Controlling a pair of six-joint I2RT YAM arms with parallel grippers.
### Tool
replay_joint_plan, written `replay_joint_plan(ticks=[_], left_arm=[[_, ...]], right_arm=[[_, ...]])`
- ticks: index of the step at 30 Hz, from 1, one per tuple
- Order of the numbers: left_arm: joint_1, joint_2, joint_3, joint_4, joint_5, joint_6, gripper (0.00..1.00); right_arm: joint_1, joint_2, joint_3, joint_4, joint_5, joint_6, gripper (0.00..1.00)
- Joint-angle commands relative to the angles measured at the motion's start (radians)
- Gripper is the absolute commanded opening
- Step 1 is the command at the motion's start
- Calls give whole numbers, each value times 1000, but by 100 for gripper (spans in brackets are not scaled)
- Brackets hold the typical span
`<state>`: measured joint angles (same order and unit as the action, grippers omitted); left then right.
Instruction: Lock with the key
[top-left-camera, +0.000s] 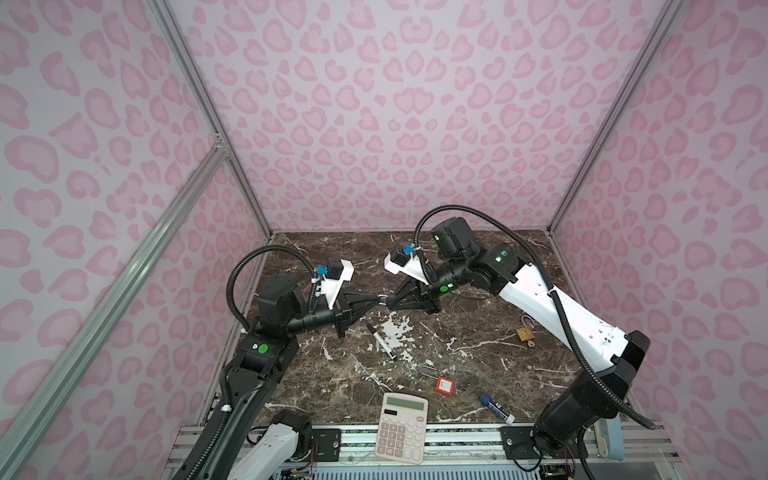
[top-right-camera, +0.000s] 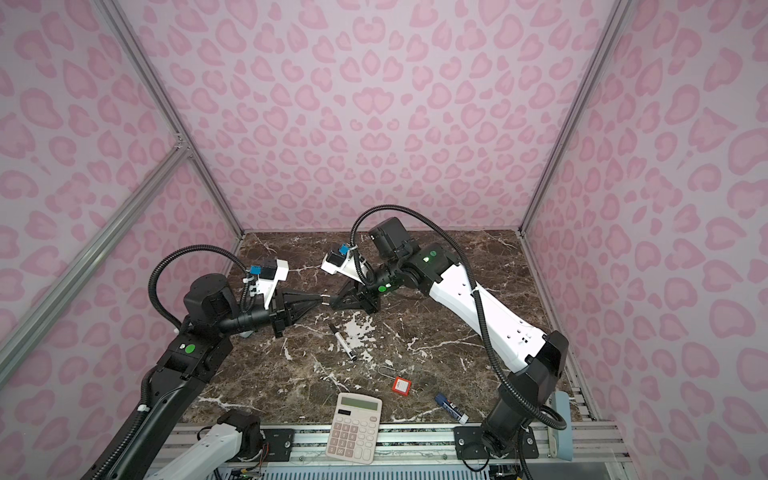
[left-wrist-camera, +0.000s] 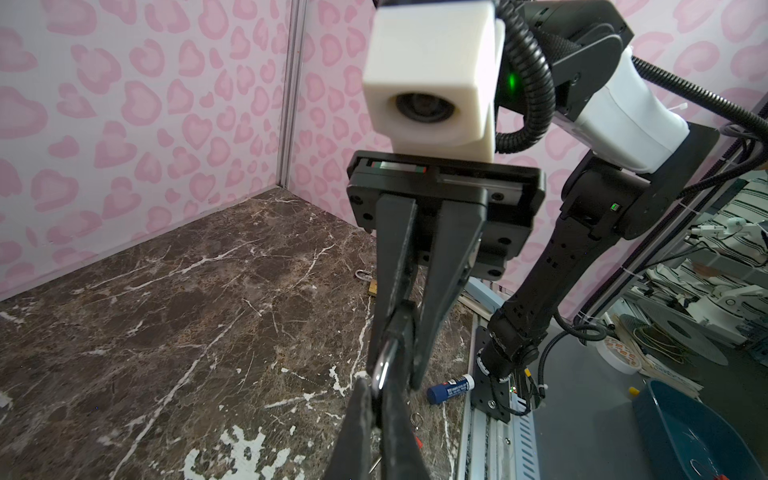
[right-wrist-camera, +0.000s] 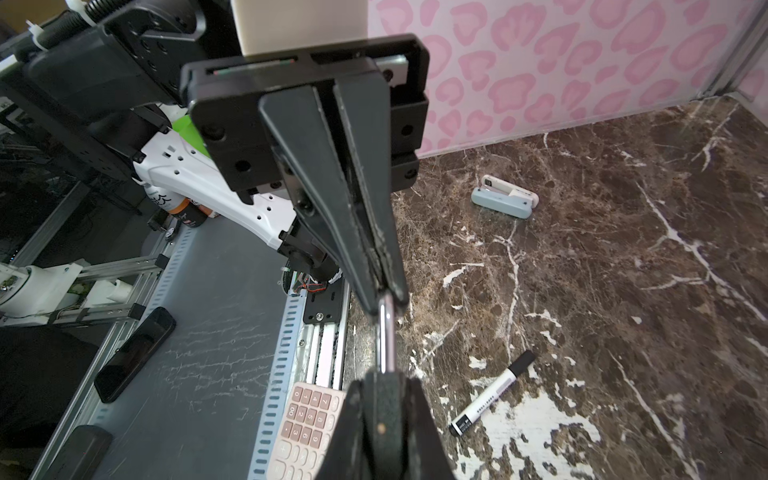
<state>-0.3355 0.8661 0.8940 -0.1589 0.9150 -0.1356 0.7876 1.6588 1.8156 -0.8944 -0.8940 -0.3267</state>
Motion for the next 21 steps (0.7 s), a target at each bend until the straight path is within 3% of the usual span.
replay_joint_plan(ticks=[1,4,11,14,16,21], left_arm=[[-77,57,8,-24,-13,-11,3],[-82,62,31,-50,-36,7,3],[-61,28,28,-26,-80,9,4],[-56,37,25,15,-84,-24,3],[-52,38,29,33,-87,-34,4],[-38,40,40,32,-84,-32,4]], right_arm=[[50,51,60,140,-80,-44,0],[44,76,117,64,-64,-79,0],[7,0,16,49,-45,-104,1],[3,-42,-54,93,-14,-94,31],[-4,-69,-98,134,-3,-78,43],[-33,-130,-180,178,23,-65,51]])
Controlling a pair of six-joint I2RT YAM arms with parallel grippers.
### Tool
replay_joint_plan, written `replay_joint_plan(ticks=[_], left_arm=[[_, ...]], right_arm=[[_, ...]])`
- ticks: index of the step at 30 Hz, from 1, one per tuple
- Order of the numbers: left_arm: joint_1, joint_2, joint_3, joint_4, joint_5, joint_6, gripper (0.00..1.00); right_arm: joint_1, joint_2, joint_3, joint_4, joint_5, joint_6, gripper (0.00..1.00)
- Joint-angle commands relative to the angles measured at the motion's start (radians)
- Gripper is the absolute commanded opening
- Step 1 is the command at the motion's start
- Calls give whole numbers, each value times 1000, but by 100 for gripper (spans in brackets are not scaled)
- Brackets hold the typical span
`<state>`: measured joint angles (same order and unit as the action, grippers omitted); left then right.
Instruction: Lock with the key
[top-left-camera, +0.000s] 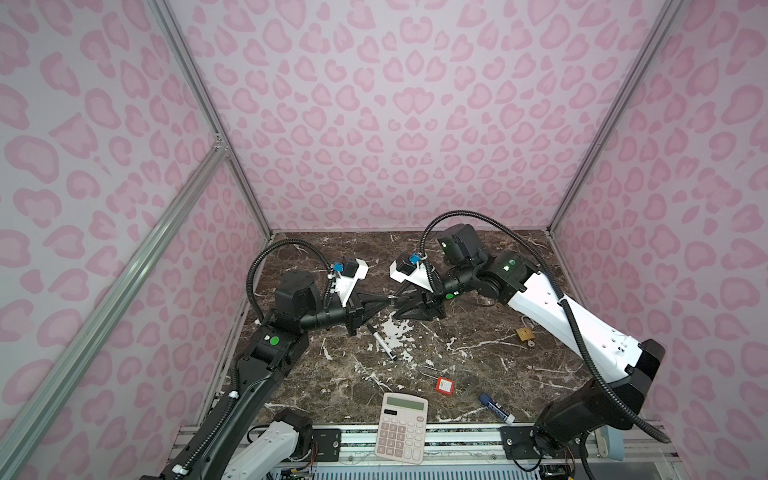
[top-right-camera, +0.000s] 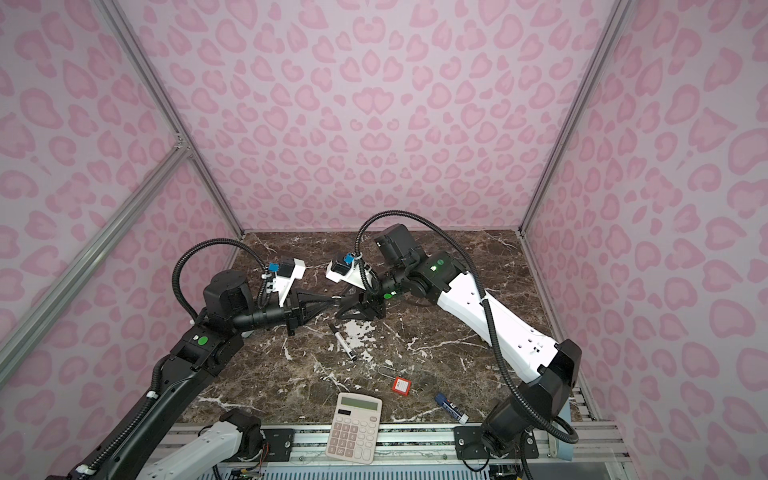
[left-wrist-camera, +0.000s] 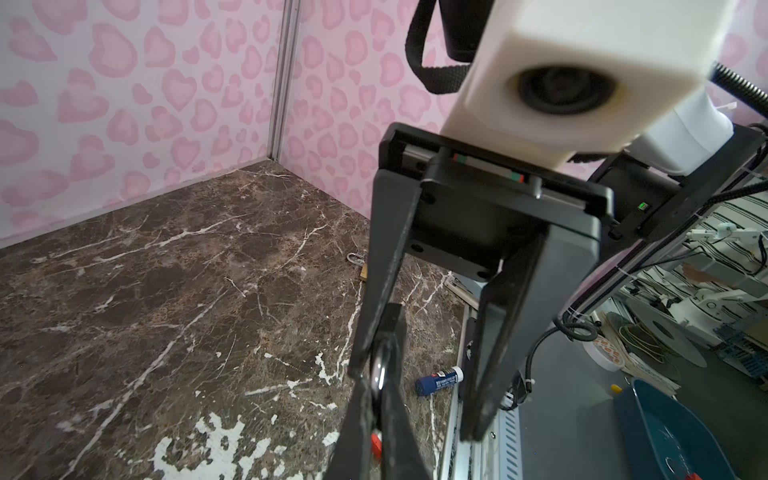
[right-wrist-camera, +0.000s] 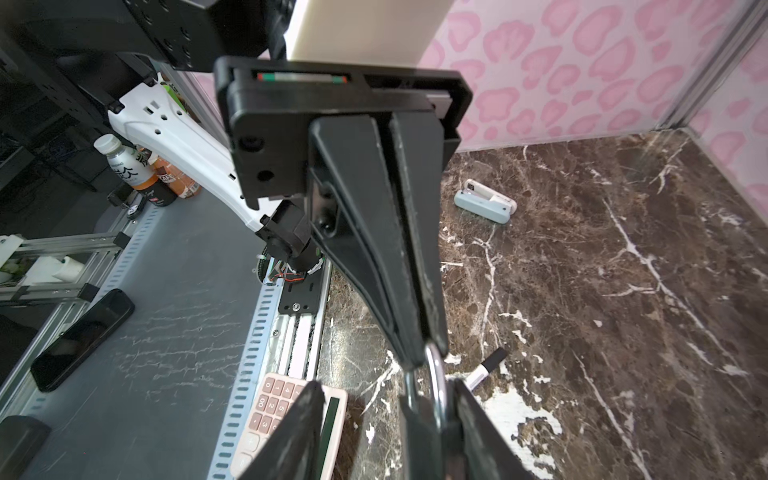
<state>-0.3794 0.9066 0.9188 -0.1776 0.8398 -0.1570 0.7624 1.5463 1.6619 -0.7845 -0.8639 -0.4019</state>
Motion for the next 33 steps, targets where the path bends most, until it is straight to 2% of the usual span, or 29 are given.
replay_joint_plan(ticks=[1,9,20,24,28,33], left_arm=[[9,0,15,52,-7,-12,4],[14,-17,11,54,-12,-21,4],[14,-23,10,59,-2,-29,3],[14,-23,7,56,-5,-28,3],[13,-28,4,55,-4,-24,3],[14,-25,8,43,0,-15,3]], right_arm=[[-15,-26,-38,68,-5,6,52],[-71,-83,-116,64,-14,1,46],[-94,-66,-125,71,-86,8,21],[-96,-51,-113,54,-96,-1,15],[-99,-43,-101,23,-99,-22,1],[-104,-42,-98,2,-94,-34,0]])
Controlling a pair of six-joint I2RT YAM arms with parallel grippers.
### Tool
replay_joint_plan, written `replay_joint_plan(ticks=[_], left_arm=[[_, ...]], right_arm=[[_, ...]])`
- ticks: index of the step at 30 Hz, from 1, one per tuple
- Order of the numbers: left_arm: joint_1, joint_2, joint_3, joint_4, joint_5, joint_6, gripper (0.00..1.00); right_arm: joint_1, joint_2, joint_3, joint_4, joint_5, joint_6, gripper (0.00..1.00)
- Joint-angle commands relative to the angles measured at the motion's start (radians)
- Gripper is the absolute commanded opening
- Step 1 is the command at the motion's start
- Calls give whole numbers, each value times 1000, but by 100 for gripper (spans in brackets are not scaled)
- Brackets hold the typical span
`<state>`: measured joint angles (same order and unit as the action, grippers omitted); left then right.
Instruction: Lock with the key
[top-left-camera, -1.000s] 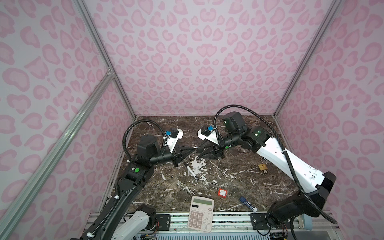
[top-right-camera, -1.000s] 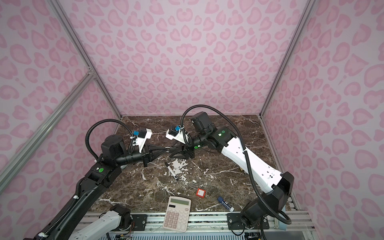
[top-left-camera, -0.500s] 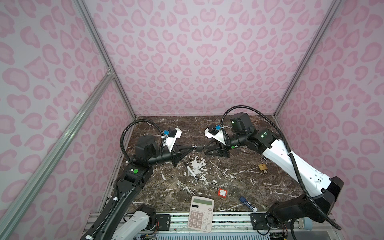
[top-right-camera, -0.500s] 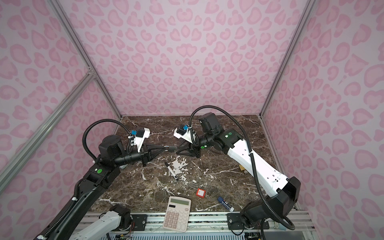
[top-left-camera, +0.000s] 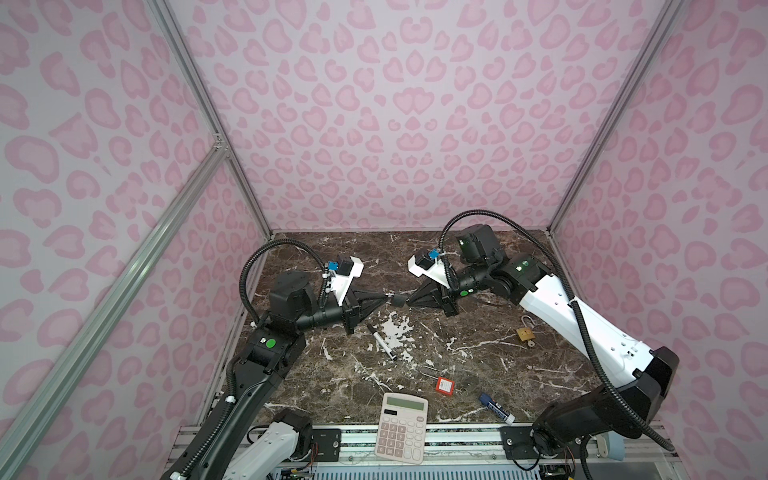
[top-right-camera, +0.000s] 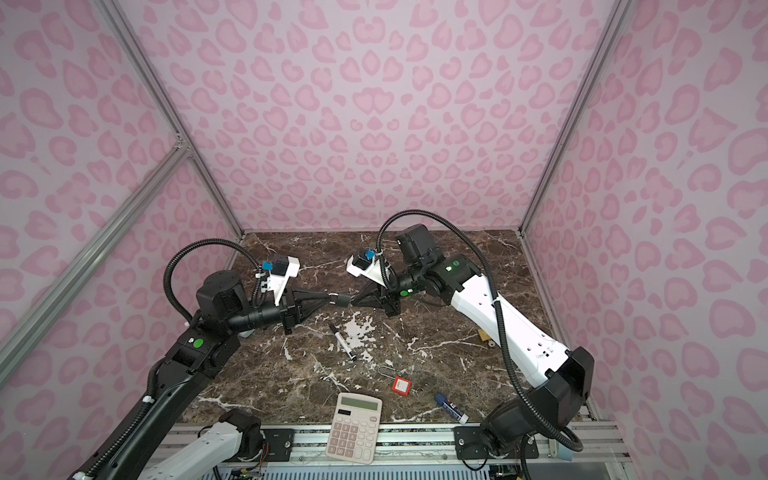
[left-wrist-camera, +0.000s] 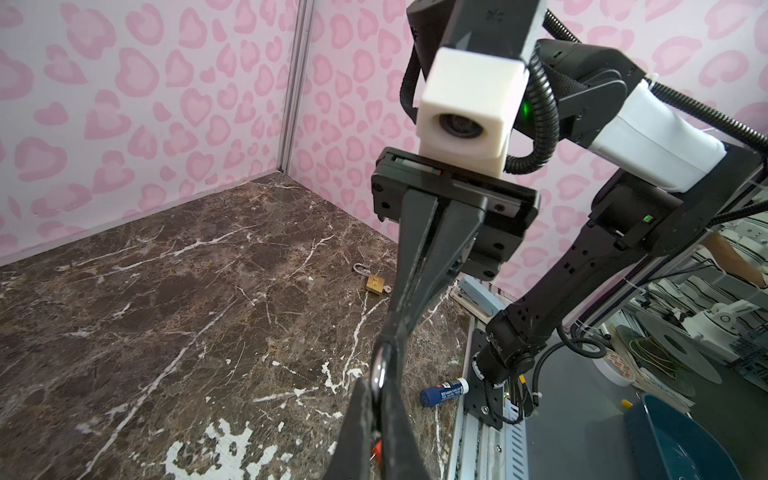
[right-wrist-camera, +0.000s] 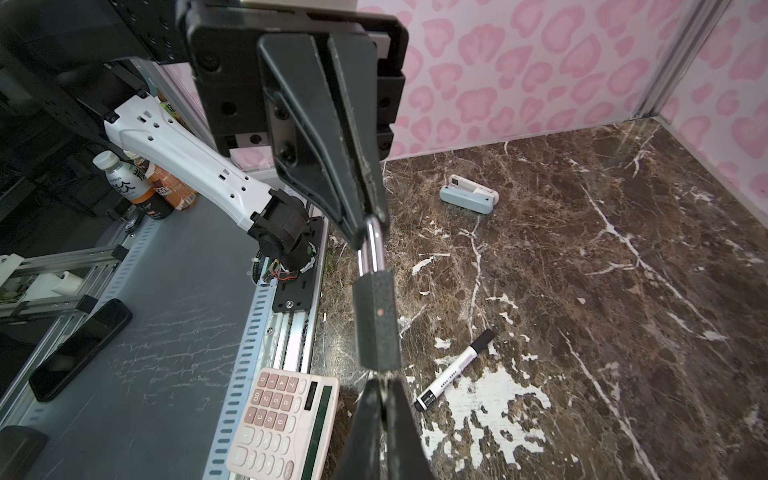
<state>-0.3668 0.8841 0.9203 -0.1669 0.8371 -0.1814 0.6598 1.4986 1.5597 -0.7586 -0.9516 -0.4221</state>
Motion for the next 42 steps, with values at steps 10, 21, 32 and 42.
replay_joint_plan(ticks=[10,21,32,42], left_arm=[[2,4,10,20,4,22,3],[2,9,14,6,-18,35,4],[2,25,26,-30,-46,71,3],[3,86,28,-127,-76,178,4]], right_arm=[[-15,20,10,-127,41,-79,0],[-31,40,9,-209,102,-115,0],[-53,36,-35,-232,123,-111,0],[-91,-57,-210,-96,174,-21,0]])
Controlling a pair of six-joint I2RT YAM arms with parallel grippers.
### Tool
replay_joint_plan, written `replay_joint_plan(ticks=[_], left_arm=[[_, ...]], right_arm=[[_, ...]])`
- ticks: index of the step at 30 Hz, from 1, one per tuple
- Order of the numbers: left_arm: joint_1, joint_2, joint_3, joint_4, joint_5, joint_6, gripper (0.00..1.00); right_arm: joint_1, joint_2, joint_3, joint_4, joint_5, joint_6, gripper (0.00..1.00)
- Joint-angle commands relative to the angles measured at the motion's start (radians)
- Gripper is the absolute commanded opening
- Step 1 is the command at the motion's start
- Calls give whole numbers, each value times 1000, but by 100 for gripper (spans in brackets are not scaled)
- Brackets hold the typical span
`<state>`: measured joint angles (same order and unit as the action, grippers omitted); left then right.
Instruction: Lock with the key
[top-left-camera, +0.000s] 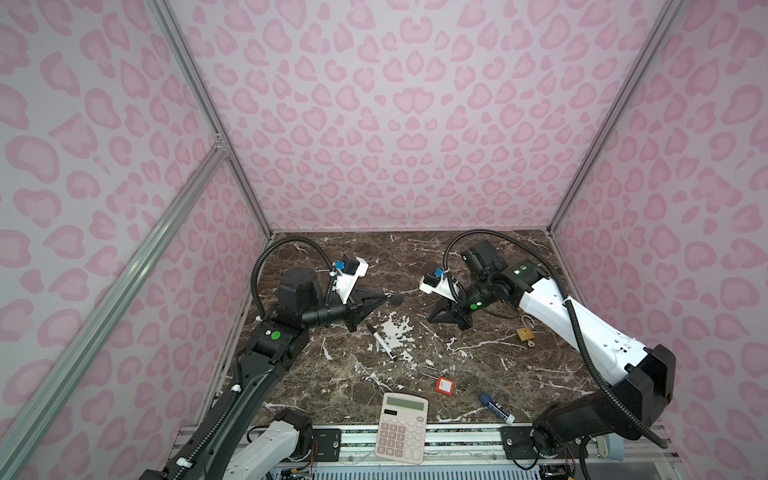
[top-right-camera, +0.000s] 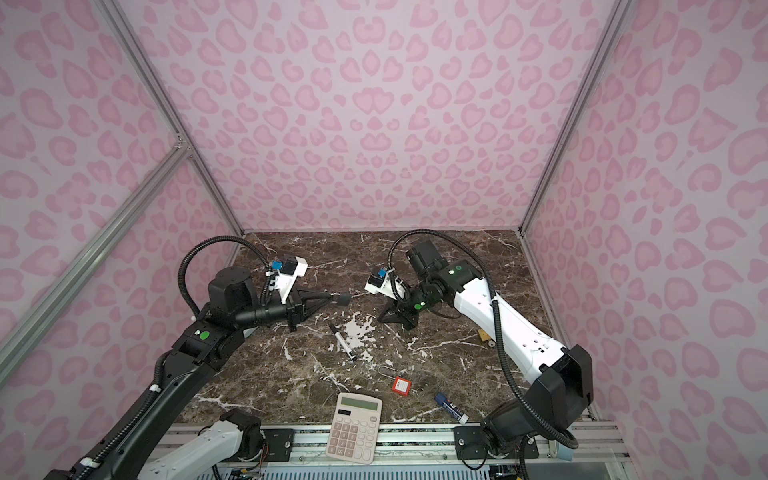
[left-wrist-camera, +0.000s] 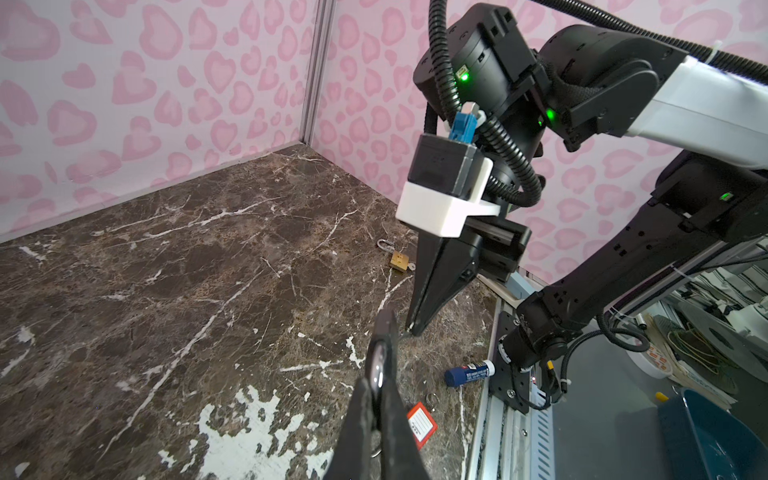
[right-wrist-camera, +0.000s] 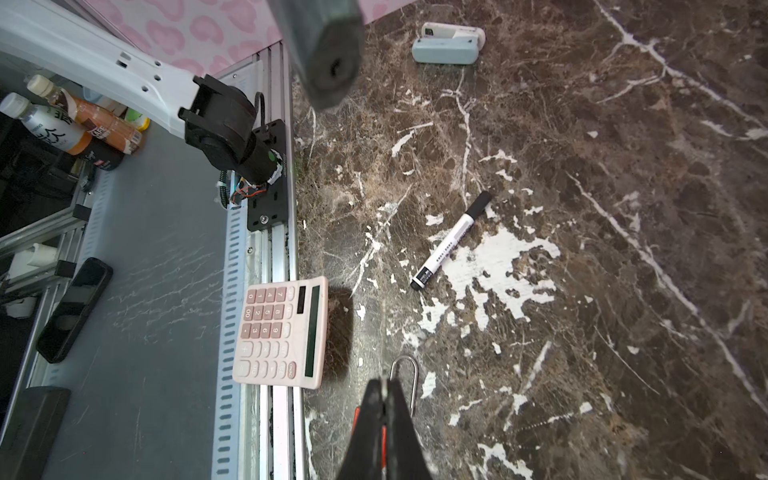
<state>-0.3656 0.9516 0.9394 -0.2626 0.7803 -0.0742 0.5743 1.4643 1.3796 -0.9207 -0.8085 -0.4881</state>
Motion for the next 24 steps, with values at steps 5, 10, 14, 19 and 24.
replay_joint_plan(ticks=[5,10,14,19,24], left_arm=[[-1,123,58,-194,-75,230,4],[-9,280,153,-330,-82,401,4],[-35,418,230,-438,-158,543,4],[-67,592,346,-559,-275,622,4],[-130,761,488,-675,-400,656,3]], right_arm=[[-11,-91,-82,119,123,126,0],[-16,-179,-158,183,209,179,0],[-17,-248,-238,295,315,250,0],[-21,-302,-296,341,359,298,0],[-23,-321,-307,336,364,309,0]])
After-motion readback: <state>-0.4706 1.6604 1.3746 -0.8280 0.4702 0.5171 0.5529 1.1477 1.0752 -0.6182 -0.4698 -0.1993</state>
